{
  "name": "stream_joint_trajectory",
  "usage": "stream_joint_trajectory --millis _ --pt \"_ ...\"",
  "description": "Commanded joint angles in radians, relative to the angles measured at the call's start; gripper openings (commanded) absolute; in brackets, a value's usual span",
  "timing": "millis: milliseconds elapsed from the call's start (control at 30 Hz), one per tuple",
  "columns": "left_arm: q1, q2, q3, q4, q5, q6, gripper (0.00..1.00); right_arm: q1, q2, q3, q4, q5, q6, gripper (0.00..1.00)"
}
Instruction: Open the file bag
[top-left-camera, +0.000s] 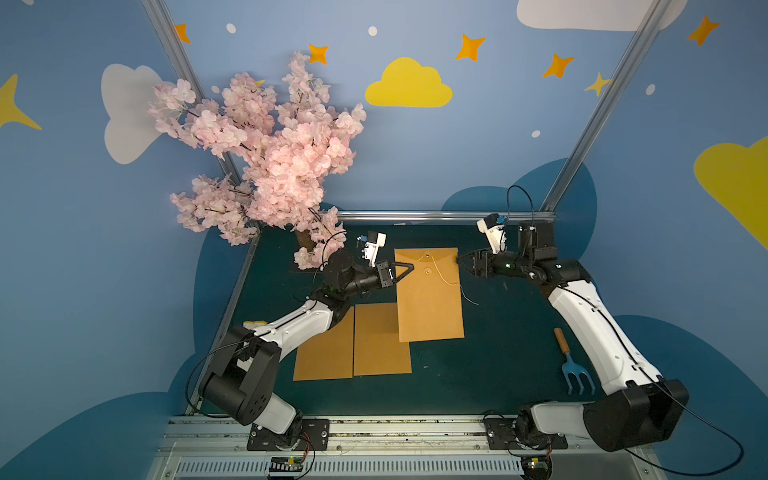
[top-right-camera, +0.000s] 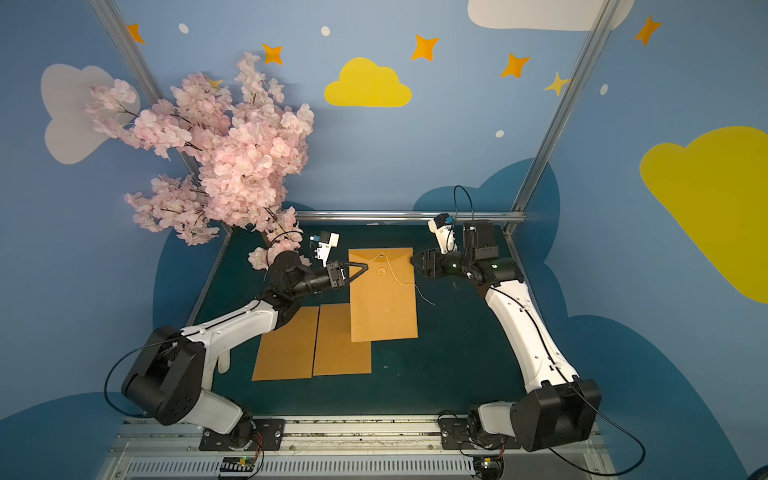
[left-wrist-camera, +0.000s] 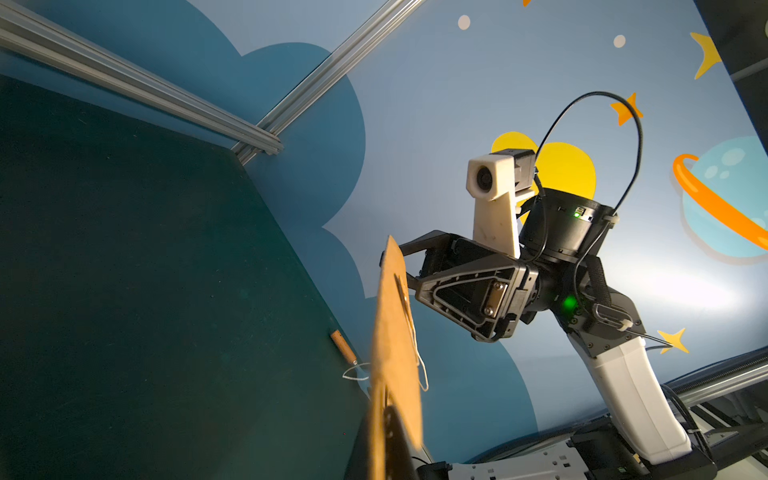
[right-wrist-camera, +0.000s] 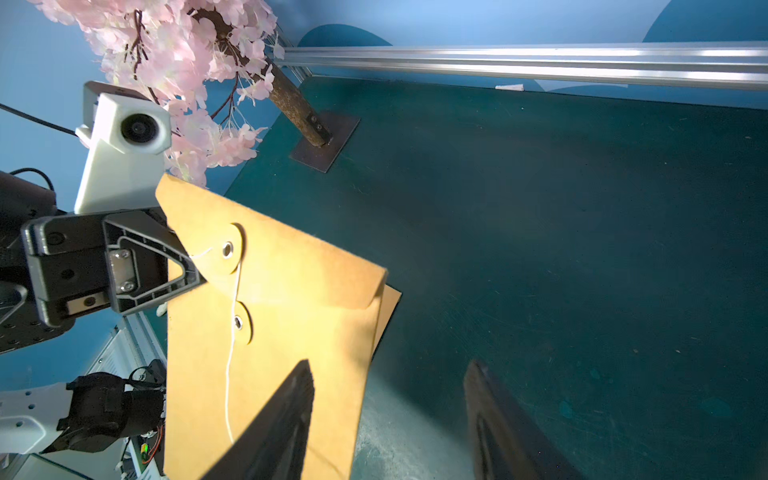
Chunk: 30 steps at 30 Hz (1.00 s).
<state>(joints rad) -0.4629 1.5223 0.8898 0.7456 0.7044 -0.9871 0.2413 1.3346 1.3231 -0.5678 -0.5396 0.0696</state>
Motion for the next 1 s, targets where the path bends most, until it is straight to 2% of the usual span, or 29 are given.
stream_joint_trajectory --millis 0,567,967 --pt "0.007 -0.008 0.015 0.051 0.044 -0.024 0.03 0.011 -0.015 -0.024 0.053 -0.021 -0.009 0.6" --pt "0.007 -0.004 -0.008 0.117 0.059 -0.054 0.02 0.018 -0.023 -0.098 0.148 -0.063 0.031 0.64" --pt "-0.003 0.016 -0.029 0.18 0.069 -0.092 0.03 0.02 0.001 -0.137 0.299 -0.149 0.127 0.65"
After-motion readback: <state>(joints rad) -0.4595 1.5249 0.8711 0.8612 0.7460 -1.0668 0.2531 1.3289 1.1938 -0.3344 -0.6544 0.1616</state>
